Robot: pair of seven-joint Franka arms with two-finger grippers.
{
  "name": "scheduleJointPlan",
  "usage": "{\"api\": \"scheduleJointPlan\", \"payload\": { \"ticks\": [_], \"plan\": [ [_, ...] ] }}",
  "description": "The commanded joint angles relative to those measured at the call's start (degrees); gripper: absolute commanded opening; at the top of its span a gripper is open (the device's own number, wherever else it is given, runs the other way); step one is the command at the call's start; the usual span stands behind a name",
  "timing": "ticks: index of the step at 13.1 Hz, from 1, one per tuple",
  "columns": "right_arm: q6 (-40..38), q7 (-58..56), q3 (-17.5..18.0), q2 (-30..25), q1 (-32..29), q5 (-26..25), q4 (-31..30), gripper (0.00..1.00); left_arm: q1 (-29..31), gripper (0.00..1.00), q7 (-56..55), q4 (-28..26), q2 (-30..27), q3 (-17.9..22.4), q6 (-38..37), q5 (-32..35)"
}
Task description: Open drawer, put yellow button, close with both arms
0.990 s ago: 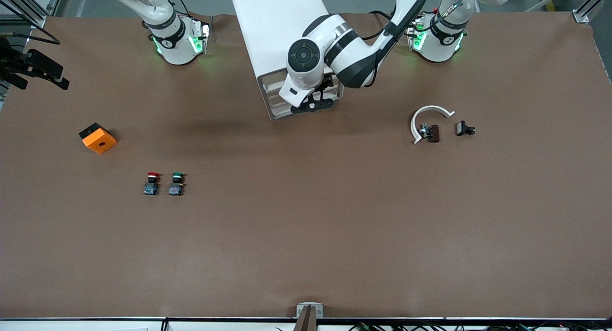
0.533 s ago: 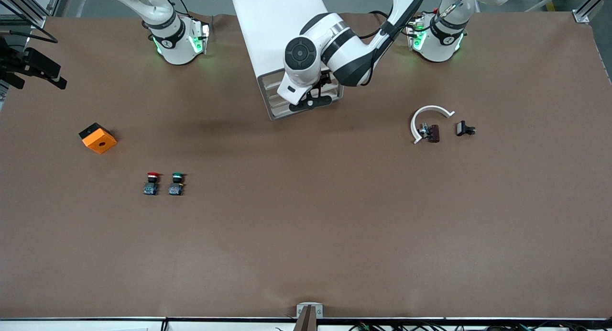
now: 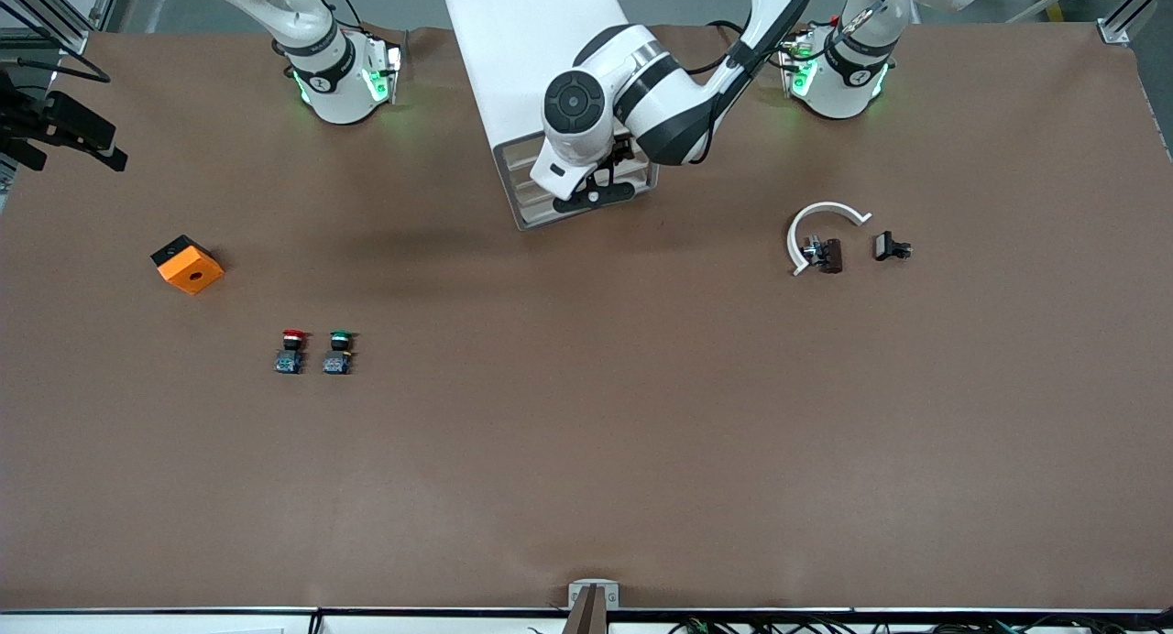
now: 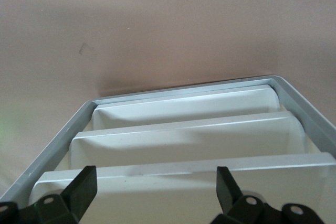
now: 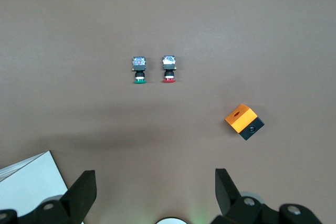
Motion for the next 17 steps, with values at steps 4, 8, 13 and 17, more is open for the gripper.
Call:
{"api": "scheduleJointPlan", "payload": {
  "ticks": [4, 8, 13, 17],
  "plan": [
    [-0.8, -0.5, -0.1, 0.8, 0.4, -0.6, 1.8, 1.00, -1.2, 1.00, -1.9, 0.3, 0.1, -0.6, -1.2, -0.7],
    [-0.8, -0.5, -0.1, 0.8, 0.4, -0.6, 1.8, 1.00, 6.9, 1.00, -1.4, 4.9, 0.1, 0.4, -2.3, 1.2],
    [-0.8, -0.5, -0.1, 0.8, 0.5, -0.6, 1.8, 1.00, 18.6, 1.00, -1.0, 9.2, -0.9, 0.4, -2.4, 10.9],
    [-0.9, -0.5, -0.1, 0.8, 0.5, -0.6, 1.8, 1.00, 27.9, 1.00, -1.1, 11.0, -3.6, 0.4, -3.3, 13.6]
  ]
}}
